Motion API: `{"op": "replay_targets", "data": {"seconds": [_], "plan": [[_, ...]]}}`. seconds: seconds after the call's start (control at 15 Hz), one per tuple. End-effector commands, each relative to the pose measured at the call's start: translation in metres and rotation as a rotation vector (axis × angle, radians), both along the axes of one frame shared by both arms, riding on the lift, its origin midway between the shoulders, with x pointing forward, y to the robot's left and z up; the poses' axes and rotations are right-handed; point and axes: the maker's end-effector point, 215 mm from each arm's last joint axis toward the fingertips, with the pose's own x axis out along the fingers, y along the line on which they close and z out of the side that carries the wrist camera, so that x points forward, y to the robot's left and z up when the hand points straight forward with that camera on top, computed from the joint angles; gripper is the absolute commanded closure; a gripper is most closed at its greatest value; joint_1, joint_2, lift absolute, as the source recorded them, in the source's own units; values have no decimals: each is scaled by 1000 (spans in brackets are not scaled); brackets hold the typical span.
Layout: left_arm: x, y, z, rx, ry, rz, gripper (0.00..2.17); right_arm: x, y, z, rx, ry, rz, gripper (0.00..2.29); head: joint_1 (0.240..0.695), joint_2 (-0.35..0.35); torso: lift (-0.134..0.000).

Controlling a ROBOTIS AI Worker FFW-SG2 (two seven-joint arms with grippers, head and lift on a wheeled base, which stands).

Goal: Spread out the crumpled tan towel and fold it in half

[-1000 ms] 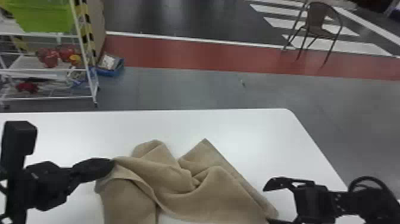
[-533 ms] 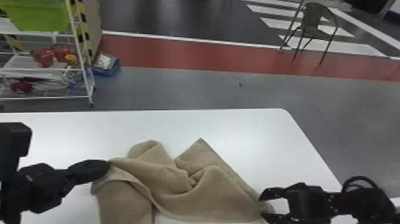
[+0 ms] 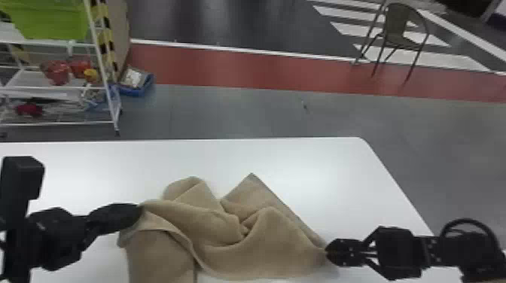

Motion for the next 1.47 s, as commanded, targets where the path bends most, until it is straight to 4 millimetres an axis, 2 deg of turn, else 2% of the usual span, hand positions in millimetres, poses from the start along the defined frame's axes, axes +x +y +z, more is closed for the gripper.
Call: {"op": "replay_targets", "data": {"seconds": [0.0, 0.13, 0.2, 0.27, 0.33, 0.4, 0.47, 0.53, 0.6, 0.67, 0.93, 1.07, 1.2, 1.4], "plan": [[0, -2, 1, -2, -2, -1, 2020, 30, -17, 52, 229, -42, -161, 2196, 695, -222, -121], [0, -4, 3, -4, -4, -6, 2020, 68, -52, 118, 510, -57, -376, 2196, 695, -232, -121], [-1, -7, 3, -4, -2, -10, 2013, 82, -64, 142, 599, -64, -445, 2196, 695, -245, -121], [-2, -12, 2, -3, -1, -20, 2010, 93, -71, 157, 675, -66, -498, 2196, 695, -257, -121], [-2, -16, 1, 1, 1, -28, 2010, 102, -72, 168, 733, -60, -534, 2196, 695, -270, -121], [-1, -23, -3, 13, 7, -41, 2007, 105, -66, 164, 737, -44, -537, 2196, 695, -280, -121], [0, -31, -10, 26, 18, -59, 1835, 106, -60, 153, 711, -33, -541, 2196, 695, -294, -121], [1, -43, -16, 32, 30, -81, 1490, 105, -55, 138, 676, -9, -547, 2196, 695, -296, -121], [1, -48, -25, 58, 39, -80, 488, 105, -49, 125, 661, 19, -553, 2196, 695, -297, -121], [0, -50, -31, 84, 39, -62, -1, 106, -52, 121, 673, 44, -584, 2196, 695, -301, -121], [-15, -39, -25, 93, 23, -35, 33, 110, -73, 129, 767, 102, -709, 2192, 695, -314, -121], [-16, -23, -17, 84, 10, -1, 36, 112, -80, 133, 845, 162, -791, 2196, 695, -324, -121], [-28, -26, -14, 73, 12, -16, 36, 106, -71, 129, 928, 269, -862, 2196, 695, -321, -121], [-53, -49, -17, 51, 49, -62, 83, 104, -49, 141, 969, 288, -842, 2192, 695, -320, -121]]}}
